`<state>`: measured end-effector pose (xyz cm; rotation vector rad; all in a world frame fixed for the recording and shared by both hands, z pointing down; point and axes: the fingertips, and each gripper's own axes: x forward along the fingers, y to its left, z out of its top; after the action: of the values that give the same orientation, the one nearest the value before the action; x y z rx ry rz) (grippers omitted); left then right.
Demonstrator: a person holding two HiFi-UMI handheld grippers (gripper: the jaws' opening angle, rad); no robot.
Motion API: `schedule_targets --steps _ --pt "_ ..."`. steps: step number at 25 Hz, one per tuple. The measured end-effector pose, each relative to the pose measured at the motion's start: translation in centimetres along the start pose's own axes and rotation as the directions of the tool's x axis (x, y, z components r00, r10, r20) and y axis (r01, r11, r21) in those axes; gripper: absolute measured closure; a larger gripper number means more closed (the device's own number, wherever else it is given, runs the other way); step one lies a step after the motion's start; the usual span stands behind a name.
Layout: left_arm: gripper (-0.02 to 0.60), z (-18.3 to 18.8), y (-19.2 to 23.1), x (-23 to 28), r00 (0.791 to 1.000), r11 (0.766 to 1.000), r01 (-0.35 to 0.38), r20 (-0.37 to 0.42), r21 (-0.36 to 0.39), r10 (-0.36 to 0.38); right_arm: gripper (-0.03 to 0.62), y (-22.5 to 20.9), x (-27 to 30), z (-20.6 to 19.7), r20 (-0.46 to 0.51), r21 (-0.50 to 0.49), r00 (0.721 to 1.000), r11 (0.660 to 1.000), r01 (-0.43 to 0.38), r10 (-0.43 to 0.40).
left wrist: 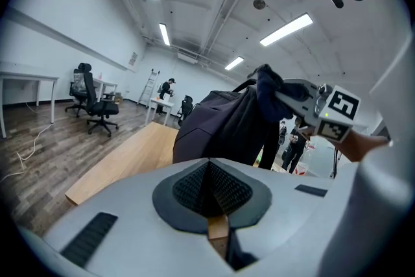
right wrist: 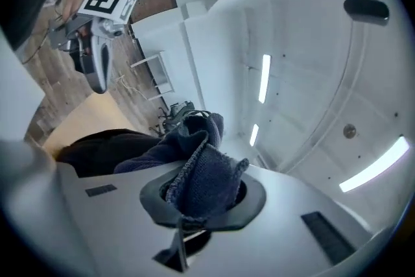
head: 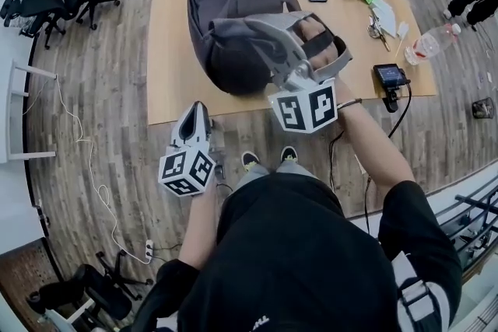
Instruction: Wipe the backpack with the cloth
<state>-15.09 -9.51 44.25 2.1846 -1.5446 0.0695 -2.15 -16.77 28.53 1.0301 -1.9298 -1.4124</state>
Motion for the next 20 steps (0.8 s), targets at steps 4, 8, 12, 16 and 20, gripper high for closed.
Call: schedule_targets --steps 4,8,12,16,20 --pt "0.566 0.5 -0.3 -0.2 1.0 1.0 0.01 0.012 0.004 -0.01 0.551 -9.4 -0.6 -2.9 -0.055 0.121 0.974 0.966 0.226 -0.221" --pt "0.566 1.6 -2.0 0.4 0.999 0.999 0.035 0.038 0.037 -0.037 0.551 -12.8 -1.4 -12.1 -0.259 0.307 0.93 0.891 0.334 -0.26" --pt "0.565 4.7 -7.5 3.0 0.983 0.982 0.157 0.083 0.107 -0.167 0.551 -4.2 1.1 -20.4 -0.335 0.598 0.942 0.779 0.188 0.03" --pt "0.563 4.4 -16.5 6.0 0.939 0.921 0.334 0.016 0.2 -0.344 0.551 -0.7 2.6 -19.7 -0.203 0.784 0.971 0.614 0.086 0.123" --pt "0.309 2.4 -21.1 10.3 0.937 0.91 0.347 -0.054 0.228 -0.344 0.551 0.2 3.1 -17.4 -0.13 0.76 0.977 0.65 -0.013 0.171"
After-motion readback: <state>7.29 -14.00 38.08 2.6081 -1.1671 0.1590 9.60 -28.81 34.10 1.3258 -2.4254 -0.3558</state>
